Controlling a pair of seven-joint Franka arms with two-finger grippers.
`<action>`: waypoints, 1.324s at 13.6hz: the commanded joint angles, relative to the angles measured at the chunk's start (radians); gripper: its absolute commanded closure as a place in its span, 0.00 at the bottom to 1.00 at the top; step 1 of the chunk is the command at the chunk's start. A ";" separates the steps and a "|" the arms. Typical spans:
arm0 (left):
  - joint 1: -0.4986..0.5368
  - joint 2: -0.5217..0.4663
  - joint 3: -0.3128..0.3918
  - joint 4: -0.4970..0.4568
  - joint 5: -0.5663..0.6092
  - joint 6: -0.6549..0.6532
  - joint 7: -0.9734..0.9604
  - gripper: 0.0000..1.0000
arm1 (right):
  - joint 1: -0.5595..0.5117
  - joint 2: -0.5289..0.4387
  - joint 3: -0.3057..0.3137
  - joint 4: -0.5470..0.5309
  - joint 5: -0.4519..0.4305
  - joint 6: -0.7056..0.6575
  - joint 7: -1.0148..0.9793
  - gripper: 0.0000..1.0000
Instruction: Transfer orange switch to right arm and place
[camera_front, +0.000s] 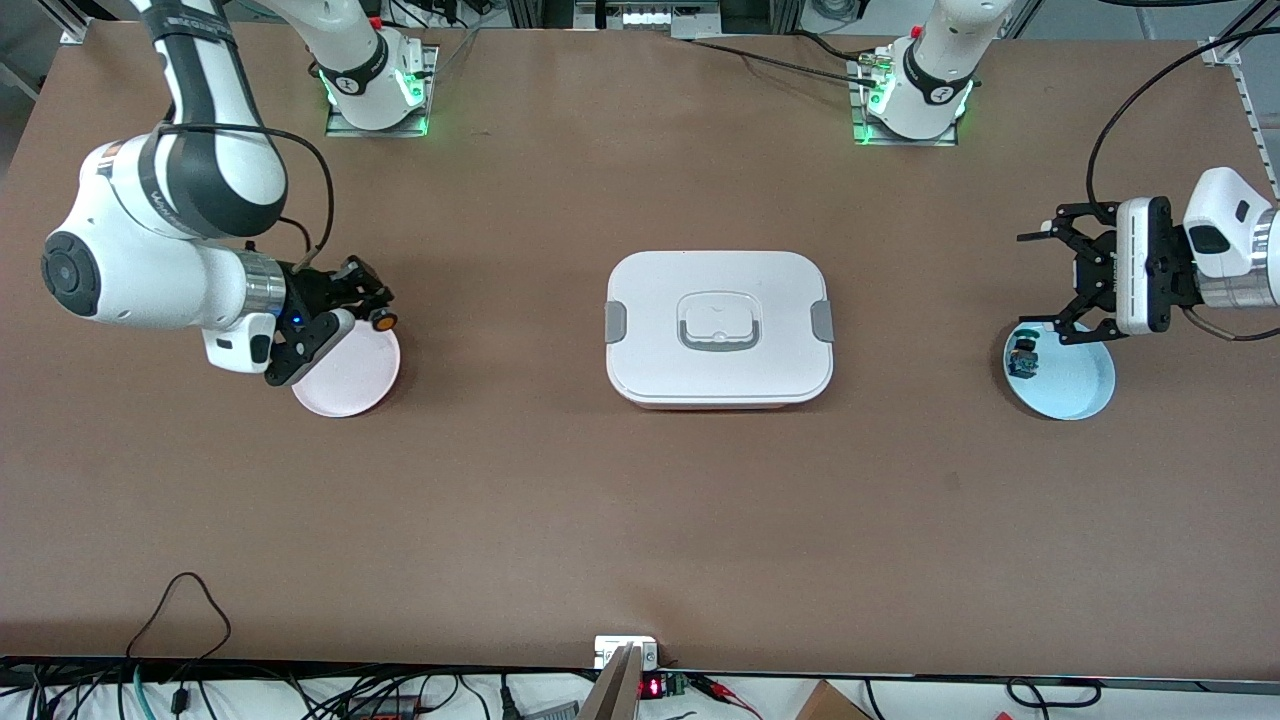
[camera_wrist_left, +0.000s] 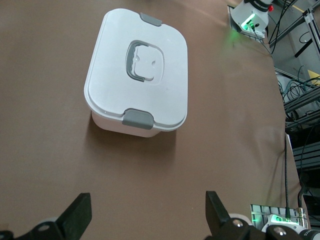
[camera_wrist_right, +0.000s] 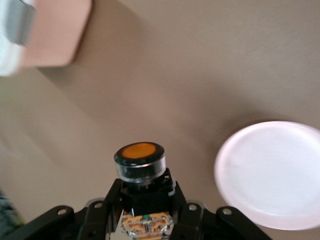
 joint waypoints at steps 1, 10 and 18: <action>-0.004 -0.022 -0.005 0.020 0.027 -0.018 -0.076 0.00 | 0.006 0.007 0.009 -0.006 -0.119 0.067 -0.126 1.00; -0.343 -0.234 0.316 0.064 0.012 -0.063 -0.334 0.00 | -0.003 0.033 0.008 -0.228 -0.388 0.507 -0.453 1.00; -0.747 -0.272 0.771 0.031 0.019 0.235 -0.334 0.00 | -0.034 0.041 0.006 -0.347 -0.447 0.638 -0.510 1.00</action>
